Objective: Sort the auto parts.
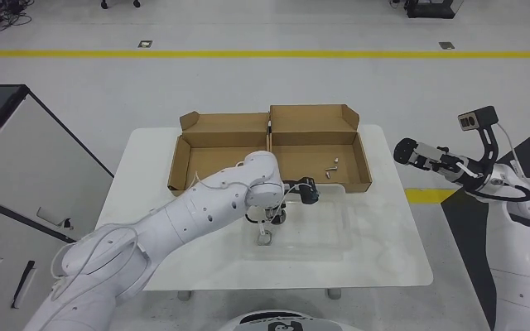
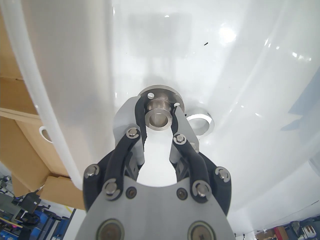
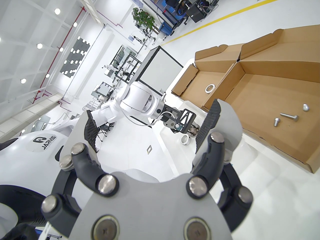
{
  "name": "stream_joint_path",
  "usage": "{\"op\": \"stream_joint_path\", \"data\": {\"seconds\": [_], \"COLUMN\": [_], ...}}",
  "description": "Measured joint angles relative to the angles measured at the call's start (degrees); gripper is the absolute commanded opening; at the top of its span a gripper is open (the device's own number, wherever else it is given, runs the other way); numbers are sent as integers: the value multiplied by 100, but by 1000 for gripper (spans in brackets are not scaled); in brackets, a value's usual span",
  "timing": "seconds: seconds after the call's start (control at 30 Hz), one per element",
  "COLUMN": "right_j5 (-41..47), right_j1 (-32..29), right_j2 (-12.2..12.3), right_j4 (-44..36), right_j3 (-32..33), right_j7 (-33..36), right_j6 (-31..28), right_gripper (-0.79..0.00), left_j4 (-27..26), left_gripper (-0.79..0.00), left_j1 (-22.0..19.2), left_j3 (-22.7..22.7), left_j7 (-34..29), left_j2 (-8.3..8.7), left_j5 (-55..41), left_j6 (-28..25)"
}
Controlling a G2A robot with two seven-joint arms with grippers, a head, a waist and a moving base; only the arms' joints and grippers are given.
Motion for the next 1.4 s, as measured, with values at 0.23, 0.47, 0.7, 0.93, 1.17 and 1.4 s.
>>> {"op": "stream_joint_path", "data": {"seconds": [0.23, 0.47, 0.7, 0.93, 1.17, 1.4], "right_j5": [0, 0, 0, 0, 0, 0], "right_j1": [0, 0, 0, 0, 0, 0], "right_j2": [0, 0, 0, 0, 0, 0], "right_j4": [0, 0, 0, 0, 0, 0], "right_j3": [0, 0, 0, 0, 0, 0], "right_j7": [0, 0, 0, 0, 0, 0], "right_j6": [0, 0, 0, 0, 0, 0], "right_gripper": [0, 0, 0, 0, 0, 0], "left_j4": [-954, -1545, -1849, -1955, -1975, -1974], "left_gripper": [-785, -785, -785, -785, -785, -785], "left_j1": [-92, -277, -232, -120, -68, -69], "left_j3": [-72, -250, -738, -919, -975, -975], "left_j7": [-306, -445, -260, -78, -5, -5], "left_j2": [316, 612, 882, 1073, 1127, 1126], "left_j5": [-114, -250, -530, -674, -704, -704], "left_j6": [306, 448, 260, 79, 7, 8]}}
